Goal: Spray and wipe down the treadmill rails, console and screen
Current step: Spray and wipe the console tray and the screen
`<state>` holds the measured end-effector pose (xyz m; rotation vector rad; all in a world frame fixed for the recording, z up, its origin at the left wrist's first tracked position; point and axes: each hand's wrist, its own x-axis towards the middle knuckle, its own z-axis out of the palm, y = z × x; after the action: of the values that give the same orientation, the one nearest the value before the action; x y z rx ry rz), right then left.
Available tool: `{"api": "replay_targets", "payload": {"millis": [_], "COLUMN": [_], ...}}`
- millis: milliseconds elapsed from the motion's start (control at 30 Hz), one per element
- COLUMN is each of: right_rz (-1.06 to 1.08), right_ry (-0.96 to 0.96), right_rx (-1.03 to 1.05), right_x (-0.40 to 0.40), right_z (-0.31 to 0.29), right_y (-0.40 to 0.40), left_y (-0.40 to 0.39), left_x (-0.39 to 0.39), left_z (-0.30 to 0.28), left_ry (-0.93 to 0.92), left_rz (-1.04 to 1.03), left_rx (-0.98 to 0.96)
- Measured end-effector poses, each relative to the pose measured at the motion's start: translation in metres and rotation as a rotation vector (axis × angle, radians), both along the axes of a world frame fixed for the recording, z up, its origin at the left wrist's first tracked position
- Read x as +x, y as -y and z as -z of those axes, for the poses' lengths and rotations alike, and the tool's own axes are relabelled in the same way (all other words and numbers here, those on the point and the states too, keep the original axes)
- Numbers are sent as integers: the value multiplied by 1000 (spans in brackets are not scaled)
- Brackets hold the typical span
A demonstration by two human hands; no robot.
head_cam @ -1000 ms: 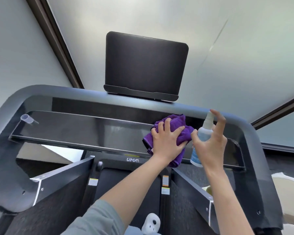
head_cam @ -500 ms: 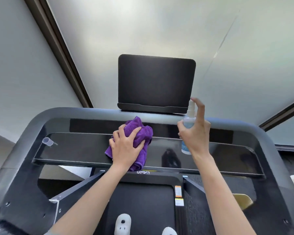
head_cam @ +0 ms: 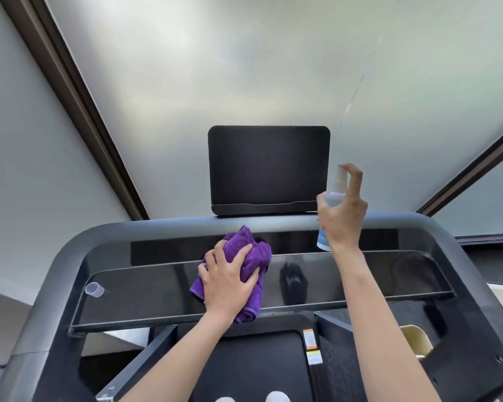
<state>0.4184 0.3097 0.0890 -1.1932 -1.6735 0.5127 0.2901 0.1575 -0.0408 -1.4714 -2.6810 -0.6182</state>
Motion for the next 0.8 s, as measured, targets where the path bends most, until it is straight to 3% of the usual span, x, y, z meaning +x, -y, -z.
{"api": "replay_targets", "payload": {"millis": [267, 500, 667, 800], "right_rz": [-270, -231, -323, -377], "right_ry": [64, -19, -12, 39], "right_rx": [85, 52, 53, 75], "right_x": [-33, -35, -23, -7], "right_z": [2, 1, 3, 9], "right_y": [19, 15, 19, 23], "left_y": [-3, -3, 1, 30], "left_x": [0, 0, -4, -31], "left_z": [3, 5, 2, 2], "left_ry": [12, -8, 13, 39], "left_rz": [-7, -11, 12, -157], "left_rx": [19, 45, 45, 87]}}
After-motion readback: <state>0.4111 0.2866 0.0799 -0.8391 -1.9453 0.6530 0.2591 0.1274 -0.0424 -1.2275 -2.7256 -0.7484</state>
